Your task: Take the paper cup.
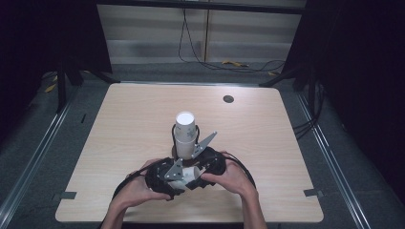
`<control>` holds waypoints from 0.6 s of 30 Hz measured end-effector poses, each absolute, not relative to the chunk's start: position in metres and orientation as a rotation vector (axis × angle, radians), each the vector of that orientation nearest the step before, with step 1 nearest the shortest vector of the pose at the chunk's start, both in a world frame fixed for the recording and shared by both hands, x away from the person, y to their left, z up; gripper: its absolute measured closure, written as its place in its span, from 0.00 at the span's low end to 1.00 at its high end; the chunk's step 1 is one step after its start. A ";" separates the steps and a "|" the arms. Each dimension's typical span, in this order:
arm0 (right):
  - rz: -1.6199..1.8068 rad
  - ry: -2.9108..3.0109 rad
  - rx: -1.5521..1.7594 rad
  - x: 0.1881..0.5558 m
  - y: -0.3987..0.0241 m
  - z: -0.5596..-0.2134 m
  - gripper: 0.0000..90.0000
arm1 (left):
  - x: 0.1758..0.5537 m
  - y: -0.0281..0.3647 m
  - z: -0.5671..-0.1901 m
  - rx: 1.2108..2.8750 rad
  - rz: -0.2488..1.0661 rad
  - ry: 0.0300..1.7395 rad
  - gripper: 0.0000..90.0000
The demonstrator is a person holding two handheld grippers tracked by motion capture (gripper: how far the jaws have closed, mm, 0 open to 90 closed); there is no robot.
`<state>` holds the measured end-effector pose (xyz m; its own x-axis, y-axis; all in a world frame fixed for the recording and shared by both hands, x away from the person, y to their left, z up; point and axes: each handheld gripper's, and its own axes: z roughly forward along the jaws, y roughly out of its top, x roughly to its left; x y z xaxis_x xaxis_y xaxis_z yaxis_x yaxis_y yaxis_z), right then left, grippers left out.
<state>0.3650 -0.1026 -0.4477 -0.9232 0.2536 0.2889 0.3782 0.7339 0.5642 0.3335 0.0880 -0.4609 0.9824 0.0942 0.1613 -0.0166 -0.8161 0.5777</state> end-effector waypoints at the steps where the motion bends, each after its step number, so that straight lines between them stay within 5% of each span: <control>1: -0.958 -2.748 -0.500 0.365 -0.103 -0.447 0.39 | 0.334 0.089 -0.461 2.496 0.239 0.064 0.28; 18: -1.057 -2.768 -0.504 0.360 -0.112 -0.443 0.40 | 0.335 0.101 -0.464 2.317 0.243 0.130 0.18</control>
